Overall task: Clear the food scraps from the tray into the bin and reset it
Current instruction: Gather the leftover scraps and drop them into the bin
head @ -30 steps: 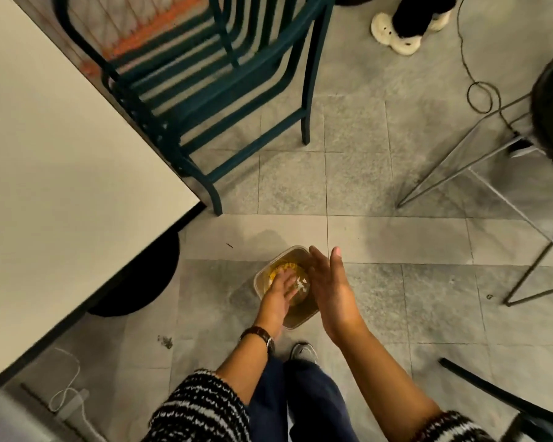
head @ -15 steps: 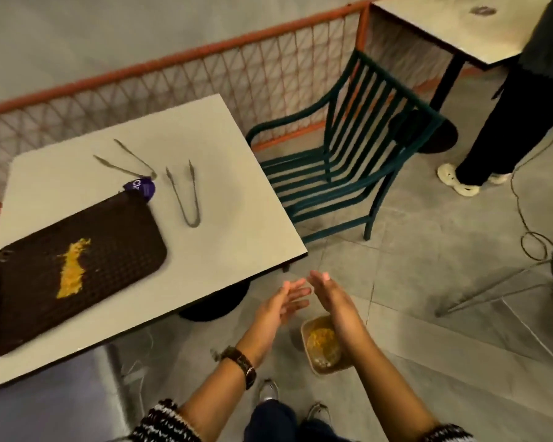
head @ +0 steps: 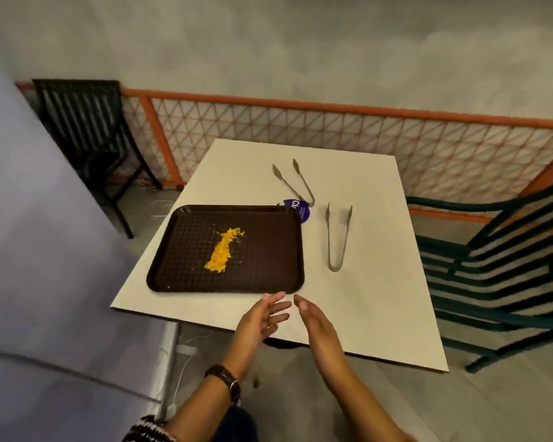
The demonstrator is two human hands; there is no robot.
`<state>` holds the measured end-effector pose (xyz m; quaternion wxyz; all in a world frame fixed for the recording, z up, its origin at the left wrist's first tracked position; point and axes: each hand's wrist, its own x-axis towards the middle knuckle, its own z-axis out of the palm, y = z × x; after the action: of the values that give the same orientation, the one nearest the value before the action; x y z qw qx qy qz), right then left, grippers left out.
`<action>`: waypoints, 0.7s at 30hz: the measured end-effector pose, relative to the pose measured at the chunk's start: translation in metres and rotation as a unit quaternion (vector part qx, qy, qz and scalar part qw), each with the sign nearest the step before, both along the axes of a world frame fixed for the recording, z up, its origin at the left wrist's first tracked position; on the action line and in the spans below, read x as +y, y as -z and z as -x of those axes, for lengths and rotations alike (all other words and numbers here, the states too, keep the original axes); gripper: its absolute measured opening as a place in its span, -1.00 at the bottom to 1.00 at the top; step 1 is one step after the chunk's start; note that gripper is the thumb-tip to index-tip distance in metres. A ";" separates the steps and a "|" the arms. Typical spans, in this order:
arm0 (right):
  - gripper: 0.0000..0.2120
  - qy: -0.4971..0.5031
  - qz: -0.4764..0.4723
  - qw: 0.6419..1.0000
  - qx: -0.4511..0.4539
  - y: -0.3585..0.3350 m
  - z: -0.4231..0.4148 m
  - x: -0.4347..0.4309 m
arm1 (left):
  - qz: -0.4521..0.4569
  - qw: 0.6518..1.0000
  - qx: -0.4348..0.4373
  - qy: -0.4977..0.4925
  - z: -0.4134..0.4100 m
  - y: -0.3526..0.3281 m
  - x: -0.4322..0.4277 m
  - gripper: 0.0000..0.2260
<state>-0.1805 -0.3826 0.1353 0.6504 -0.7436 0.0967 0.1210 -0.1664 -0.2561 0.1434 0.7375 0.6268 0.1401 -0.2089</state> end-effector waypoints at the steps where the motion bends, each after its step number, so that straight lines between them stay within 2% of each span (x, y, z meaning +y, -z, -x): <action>1: -0.63 -0.008 -0.001 1.000 0.002 0.003 -0.014 0.016 | 0.003 1.000 0.002 -0.010 -0.014 0.001 0.015 -0.64; 5: -0.66 -0.022 0.001 1.000 0.007 0.016 -0.068 0.071 | -0.005 0.999 -0.005 -0.046 -0.073 0.003 0.075 -0.63; 14: -0.62 -0.009 0.014 0.998 0.055 0.053 -0.143 0.139 | -0.021 0.999 0.012 -0.047 -0.174 0.014 0.164 -0.63; 18: -0.54 -0.068 0.098 0.992 0.049 0.071 -0.160 0.142 | -0.024 0.997 0.016 -0.064 -0.194 0.026 0.184 -0.61; 21: -0.49 -0.145 0.185 0.972 0.000 0.085 -0.182 0.136 | -0.025 0.995 0.038 -0.085 -0.201 0.037 0.193 -0.65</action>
<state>0.0018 -0.2467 0.0501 0.4768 -0.8572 0.0084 0.1946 0.0344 -0.0628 0.1066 0.7310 0.6224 0.2255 -0.1656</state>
